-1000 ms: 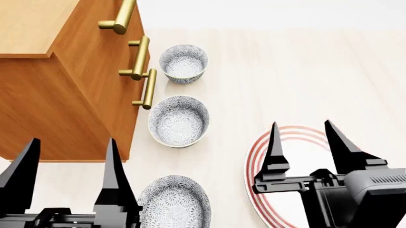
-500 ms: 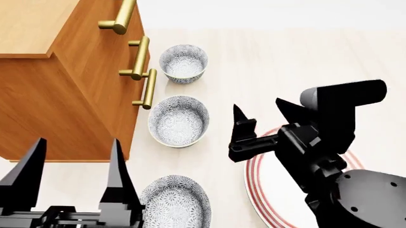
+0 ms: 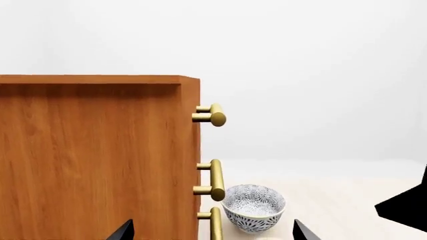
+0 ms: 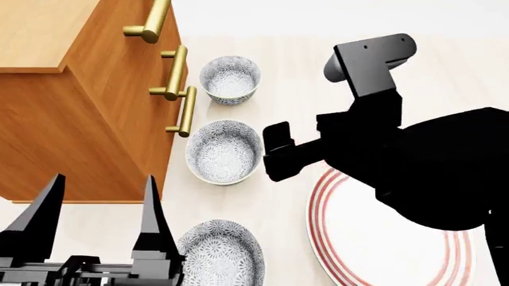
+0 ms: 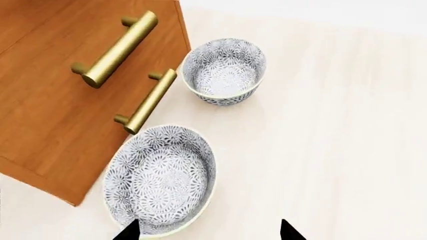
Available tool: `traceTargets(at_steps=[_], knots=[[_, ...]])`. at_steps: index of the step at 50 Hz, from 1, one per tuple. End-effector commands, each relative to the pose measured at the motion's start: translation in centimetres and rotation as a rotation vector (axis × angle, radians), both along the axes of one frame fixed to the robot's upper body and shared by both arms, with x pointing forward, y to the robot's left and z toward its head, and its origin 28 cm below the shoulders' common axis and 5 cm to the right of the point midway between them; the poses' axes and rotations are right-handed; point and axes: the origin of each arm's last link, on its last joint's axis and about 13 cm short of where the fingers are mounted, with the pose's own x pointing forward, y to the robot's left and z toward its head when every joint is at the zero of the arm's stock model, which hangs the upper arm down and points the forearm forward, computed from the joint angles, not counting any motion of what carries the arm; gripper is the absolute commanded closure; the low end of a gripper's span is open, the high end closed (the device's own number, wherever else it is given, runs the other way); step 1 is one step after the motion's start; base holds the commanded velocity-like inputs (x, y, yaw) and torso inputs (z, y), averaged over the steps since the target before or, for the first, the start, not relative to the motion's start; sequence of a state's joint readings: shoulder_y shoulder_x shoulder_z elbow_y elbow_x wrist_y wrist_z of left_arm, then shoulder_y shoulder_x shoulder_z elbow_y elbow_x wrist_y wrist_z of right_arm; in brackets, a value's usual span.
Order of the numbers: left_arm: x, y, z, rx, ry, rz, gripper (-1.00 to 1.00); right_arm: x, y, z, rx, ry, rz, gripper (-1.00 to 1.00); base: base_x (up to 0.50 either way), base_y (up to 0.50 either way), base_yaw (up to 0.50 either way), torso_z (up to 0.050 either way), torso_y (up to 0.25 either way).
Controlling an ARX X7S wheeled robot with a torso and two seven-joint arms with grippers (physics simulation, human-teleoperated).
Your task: Put the bowl in the middle on the plate.
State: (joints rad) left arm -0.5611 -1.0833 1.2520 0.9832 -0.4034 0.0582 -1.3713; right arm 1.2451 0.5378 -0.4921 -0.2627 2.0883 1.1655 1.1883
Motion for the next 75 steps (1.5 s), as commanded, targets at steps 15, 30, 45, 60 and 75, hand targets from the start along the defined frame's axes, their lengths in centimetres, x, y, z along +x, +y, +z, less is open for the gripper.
traceTargets(at_steps=[15,30,45,60,75], knots=[[0.2,-0.1,-0.3,0.005,0.019,-0.007,-1.00,2.4,2.3,2.8,-0.003,0.133,0.041,-1.00,0.00,0.00,0.00,0.000,0.000],[0.3,0.0,-0.2,-0.006,0.018,-0.007,-1.00,4.5,3.7,1.8,-0.027,0.204,0.010,-1.00,0.00,0.00,0.00,0.000,0.000],[0.4,0.0,-0.4,-0.001,0.025,-0.006,-1.00,6.1,4.7,-0.1,-0.078,0.232,0.023,-1.00,0.00,0.00,0.00,0.000,0.000],[0.7,0.0,-0.6,-0.004,0.036,-0.005,-1.00,6.9,5.2,-1.4,-0.098,0.261,0.052,-1.00,0.00,0.00,0.00,0.000,0.000],[0.9,-0.1,-0.9,0.002,0.047,-0.005,-1.00,8.7,5.3,-2.2,-0.077,0.272,0.011,-1.00,0.00,0.00,0.00,0.000,0.000]])
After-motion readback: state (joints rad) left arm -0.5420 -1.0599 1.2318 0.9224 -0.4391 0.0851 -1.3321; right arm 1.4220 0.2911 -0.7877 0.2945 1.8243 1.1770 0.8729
